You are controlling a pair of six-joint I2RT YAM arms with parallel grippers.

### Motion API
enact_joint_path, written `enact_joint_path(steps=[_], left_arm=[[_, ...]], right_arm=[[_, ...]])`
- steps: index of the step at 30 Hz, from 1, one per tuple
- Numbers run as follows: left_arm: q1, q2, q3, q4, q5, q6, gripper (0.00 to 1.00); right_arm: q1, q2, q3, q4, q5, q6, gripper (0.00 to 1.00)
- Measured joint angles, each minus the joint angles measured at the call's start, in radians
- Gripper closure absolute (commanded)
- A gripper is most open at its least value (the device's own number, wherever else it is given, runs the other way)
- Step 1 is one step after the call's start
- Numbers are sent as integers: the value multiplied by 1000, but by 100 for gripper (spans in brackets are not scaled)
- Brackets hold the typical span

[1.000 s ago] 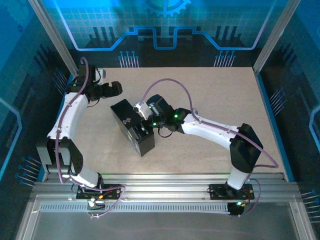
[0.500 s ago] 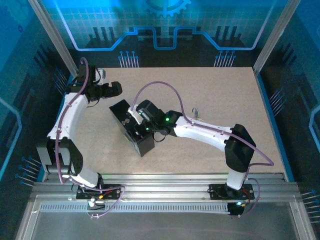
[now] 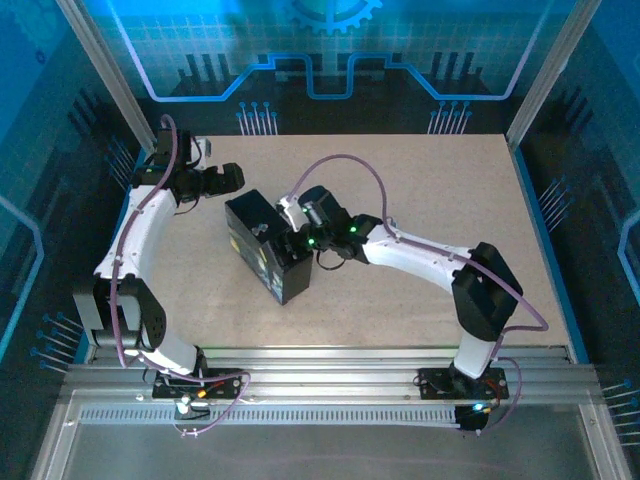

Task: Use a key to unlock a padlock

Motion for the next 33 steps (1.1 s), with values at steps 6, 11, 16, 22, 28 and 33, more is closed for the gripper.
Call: enact_joint_path(steps=[6,11,16,22,28,33], left_arm=[[-7,0,0,0,11,-1,1],[-30,8,0,5,27,-15,1],[-76,53,5,21,30,-24,1],[-103,85,6,44,40,-56,1],[-102,85,6,50,40,-65,1],[-102,85,6,49,37,-64,1]], right_arm=[[-124,-43,-142,184,-169,103,6],[-262,-40,-246,356,-332,192,4],[-362,46,-281,461,-463,242,0],[-375,212,-277,523,-589,320,0],[-375,264,-253,566,-621,388,0],[-375,258,-177,455,-562,305,0]])
